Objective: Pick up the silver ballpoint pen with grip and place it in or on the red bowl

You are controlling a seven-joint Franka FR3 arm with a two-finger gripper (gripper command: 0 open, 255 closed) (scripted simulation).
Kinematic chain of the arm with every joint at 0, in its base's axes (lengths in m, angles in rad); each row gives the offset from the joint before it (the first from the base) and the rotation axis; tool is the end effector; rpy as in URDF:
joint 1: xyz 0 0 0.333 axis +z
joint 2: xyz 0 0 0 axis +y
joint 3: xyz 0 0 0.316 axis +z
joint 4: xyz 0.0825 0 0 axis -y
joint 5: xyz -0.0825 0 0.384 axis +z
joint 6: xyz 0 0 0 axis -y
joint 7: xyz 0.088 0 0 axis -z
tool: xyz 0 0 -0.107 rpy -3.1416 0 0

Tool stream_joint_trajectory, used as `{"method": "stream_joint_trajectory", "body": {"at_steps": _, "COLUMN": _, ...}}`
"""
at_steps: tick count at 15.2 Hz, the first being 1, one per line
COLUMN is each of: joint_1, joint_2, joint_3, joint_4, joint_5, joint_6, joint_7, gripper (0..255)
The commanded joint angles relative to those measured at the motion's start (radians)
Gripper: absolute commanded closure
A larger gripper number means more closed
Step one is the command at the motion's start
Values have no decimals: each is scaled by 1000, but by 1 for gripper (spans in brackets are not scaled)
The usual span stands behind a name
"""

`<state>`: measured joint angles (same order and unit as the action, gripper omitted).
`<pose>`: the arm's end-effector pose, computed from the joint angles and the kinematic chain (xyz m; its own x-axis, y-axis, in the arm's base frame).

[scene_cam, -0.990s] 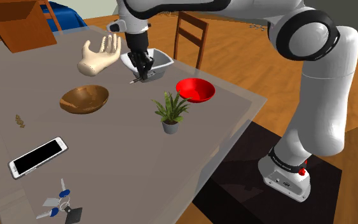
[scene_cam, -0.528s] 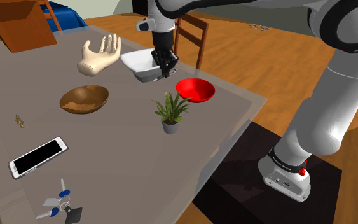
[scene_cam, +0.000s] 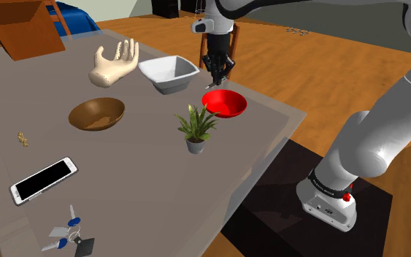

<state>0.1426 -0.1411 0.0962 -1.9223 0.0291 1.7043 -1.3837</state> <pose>0.4940 0.1255 0.5442 -0.0452 0.9990 0.0003 0.9959 0.0451 -0.0789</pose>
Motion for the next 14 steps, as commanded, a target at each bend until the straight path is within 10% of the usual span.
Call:
{"method": "stream_joint_trajectory", "body": {"at_steps": 1, "joint_1": -17, "joint_2": -60, "joint_3": -24, "joint_4": -67, "joint_5": -2, "joint_6": 6, "joint_7": -42, "gripper": 255}}
{"method": "stream_joint_trajectory", "body": {"at_steps": 14, "joint_1": -22, "joint_2": -64, "joint_3": -31, "joint_4": -232, "joint_5": -3, "joint_6": 167, "joint_7": -57, "gripper": 255}}
